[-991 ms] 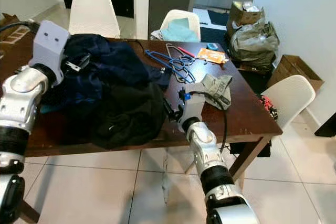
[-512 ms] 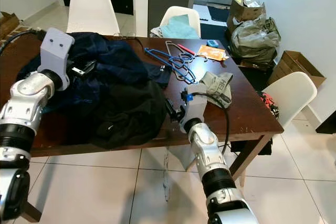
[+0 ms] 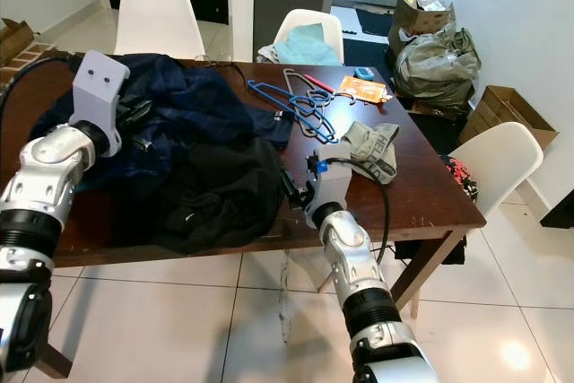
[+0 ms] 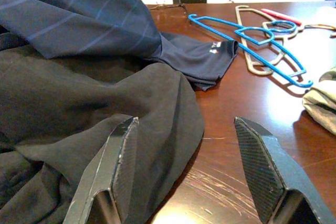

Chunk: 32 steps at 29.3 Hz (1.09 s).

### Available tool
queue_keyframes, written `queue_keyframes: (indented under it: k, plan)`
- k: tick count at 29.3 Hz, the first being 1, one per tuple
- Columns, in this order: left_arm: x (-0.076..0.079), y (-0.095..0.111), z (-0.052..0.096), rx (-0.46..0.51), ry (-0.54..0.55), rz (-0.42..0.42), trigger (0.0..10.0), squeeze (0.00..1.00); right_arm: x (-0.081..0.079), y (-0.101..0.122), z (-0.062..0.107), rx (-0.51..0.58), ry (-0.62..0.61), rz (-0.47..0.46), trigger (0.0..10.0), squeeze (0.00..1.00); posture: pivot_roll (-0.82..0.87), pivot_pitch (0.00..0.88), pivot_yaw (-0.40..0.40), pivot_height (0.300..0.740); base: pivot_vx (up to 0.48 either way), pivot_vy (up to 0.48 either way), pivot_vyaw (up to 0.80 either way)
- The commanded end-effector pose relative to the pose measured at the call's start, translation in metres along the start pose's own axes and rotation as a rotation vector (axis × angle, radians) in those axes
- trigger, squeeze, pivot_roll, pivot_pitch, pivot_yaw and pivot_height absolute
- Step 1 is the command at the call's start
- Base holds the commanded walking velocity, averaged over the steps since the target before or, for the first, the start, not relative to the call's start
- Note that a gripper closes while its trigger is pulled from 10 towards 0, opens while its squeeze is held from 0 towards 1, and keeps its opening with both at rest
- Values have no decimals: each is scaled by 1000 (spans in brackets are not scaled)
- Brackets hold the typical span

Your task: Hang hanger

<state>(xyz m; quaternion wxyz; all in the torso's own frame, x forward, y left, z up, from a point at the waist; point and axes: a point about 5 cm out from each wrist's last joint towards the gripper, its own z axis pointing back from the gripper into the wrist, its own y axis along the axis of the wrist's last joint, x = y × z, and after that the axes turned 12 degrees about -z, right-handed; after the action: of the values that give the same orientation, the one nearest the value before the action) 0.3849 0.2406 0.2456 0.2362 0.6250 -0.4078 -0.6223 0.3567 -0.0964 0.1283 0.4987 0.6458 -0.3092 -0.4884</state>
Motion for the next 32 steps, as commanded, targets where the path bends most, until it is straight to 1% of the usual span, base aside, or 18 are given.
queue_keyframes:
  k: [1,7,9,10,12,13,14,15,17,18,21,24,26,27,29,30,31,32]
  plan:
    - [0,1,-1,0,-5,-19,0,0,4,3,1,10,-16,-13,10000,0,55,75,-126,740,0,0,0]
    - [-7,-2,0,-20,39,-29,0,0,4,2,1,10,-20,-14,10000,0,58,71,-123,740,0,0,0]
    - [-20,-6,2,-84,148,-80,0,0,3,2,1,13,-22,-18,10000,0,64,63,-121,740,0,0,0]
    - [-20,-6,2,-84,148,-80,0,0,3,2,1,13,-22,-18,10000,0,64,63,-121,740,0,0,0]
    - [-33,-6,3,-116,251,-126,0,0,3,1,1,13,-23,-21,10000,0,67,61,-120,740,0,0,0]
    - [-33,-6,3,-116,251,-126,0,0,3,1,1,13,-23,-21,10000,0,67,61,-120,740,0,0,0]
    - [-36,-1,2,-97,273,-139,0,0,3,1,1,13,-24,-24,10000,0,73,56,-120,740,0,0,0]
    - [-32,32,-5,82,274,-132,0,0,4,1,1,16,-30,-31,10000,0,77,52,-124,740,0,0,0]
    - [-32,32,-5,82,274,-132,0,0,4,1,1,16,-30,-31,10000,0,77,52,-124,740,0,0,0]
    - [-29,47,-7,159,271,-129,0,0,5,1,1,17,-33,-33,10000,0,78,51,-124,740,0,0,0]
    - [-29,47,-7,159,271,-129,0,0,5,1,1,17,-33,-33,10000,0,78,51,-124,740,0,0,0]
    - [18,127,-3,581,214,-70,0,0,4,4,0,32,-39,-42,10000,0,71,32,-122,740,0,0,0]
    - [18,127,-3,581,214,-70,0,0,4,4,0,32,-39,-42,10000,0,71,32,-122,740,0,0,0]
    - [34,145,1,676,184,-48,0,0,4,5,0,35,-39,-44,10000,0,71,32,-122,740,0,0,0]
    - [34,145,1,676,184,-48,0,0,4,5,0,35,-39,-44,10000,0,71,32,-122,740,0,0,0]
    - [50,160,5,753,142,-26,0,0,3,5,-1,38,-40,-46,10000,0,69,28,-121,740,0,0,0]
    - [50,160,5,753,142,-26,0,0,3,5,-1,38,-40,-46,10000,0,69,28,-121,740,0,0,0]
    - [65,173,9,817,107,-20,0,0,3,5,-1,40,-40,-47,10000,0,69,25,-121,740,0,0,0]
